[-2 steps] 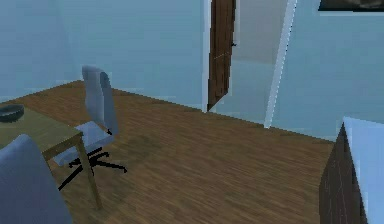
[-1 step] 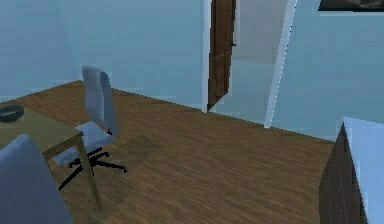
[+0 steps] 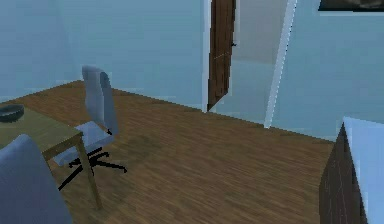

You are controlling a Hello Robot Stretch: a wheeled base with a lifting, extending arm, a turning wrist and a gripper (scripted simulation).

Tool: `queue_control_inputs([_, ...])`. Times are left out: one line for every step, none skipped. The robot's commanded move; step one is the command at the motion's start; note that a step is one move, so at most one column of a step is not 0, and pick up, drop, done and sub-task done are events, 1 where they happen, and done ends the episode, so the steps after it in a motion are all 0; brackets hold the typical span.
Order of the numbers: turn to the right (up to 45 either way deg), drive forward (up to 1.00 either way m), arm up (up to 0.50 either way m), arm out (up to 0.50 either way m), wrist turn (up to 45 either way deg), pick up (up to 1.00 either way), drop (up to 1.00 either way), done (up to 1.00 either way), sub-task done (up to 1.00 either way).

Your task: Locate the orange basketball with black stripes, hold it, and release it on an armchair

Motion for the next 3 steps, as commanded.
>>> queue_control_inputs([0.0,0.0,0.0,0.0,0.0,1.0,0.0,0.0,0.0])
queue_control_inputs([0.0,0.0,0.1,0.0,0.0,0.0,0.0,0.0,0.0])
queue_control_inputs([0.0,0.0,0.16,0.0,0.0,0.0,0.0,0.0,0.0])
